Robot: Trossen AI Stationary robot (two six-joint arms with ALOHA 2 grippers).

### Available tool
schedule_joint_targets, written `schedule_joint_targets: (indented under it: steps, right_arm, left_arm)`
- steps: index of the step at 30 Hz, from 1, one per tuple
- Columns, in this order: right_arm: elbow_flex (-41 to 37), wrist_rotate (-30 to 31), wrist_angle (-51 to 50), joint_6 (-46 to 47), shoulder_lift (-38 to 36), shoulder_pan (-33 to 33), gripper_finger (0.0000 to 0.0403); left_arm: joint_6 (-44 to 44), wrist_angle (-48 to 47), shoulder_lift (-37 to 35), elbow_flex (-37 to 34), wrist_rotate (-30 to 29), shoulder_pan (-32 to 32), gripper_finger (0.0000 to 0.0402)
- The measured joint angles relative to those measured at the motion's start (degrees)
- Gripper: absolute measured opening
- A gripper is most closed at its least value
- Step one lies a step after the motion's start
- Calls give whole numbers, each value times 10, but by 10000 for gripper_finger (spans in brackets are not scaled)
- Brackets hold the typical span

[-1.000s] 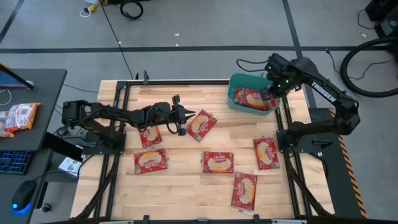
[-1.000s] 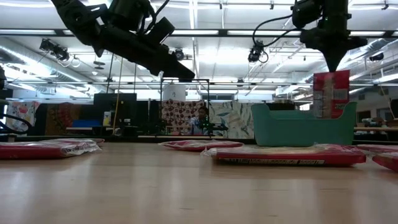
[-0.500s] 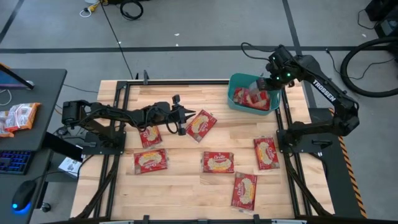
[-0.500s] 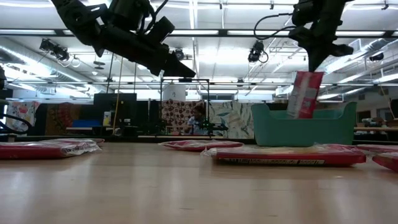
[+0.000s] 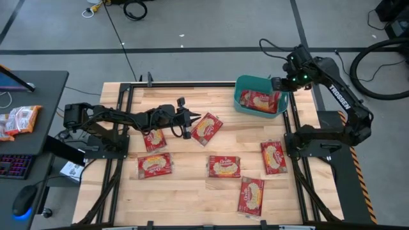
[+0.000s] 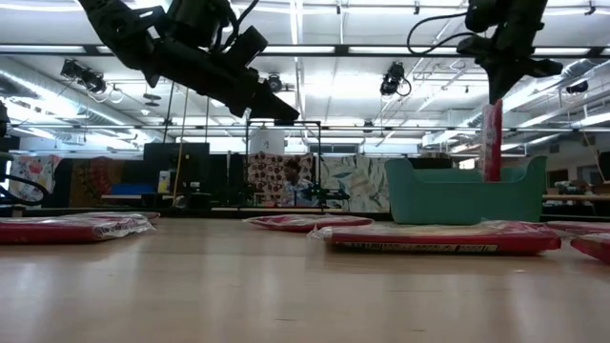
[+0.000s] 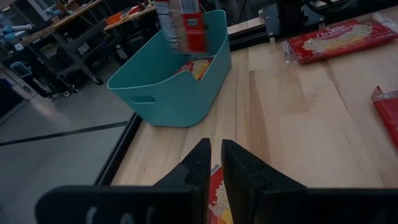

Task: Sort popcorn bags into baskets
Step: Put the popcorn bag into the blue bin

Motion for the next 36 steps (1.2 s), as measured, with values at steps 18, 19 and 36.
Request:
schedule_joint_targets:
  steps: [18,19,36]
  right_arm:
    - [-64,44,61,-13,14,-21,7]
    - [-67,47,63,-11,13,-17,7]
    - [-74,43,88,24,14,4,71]
  left_arm:
    - [0,1,0,0,0,0,43]
    - [0,1,0,0,0,0,43]
    - [0,2,-1,0,0,0,43]
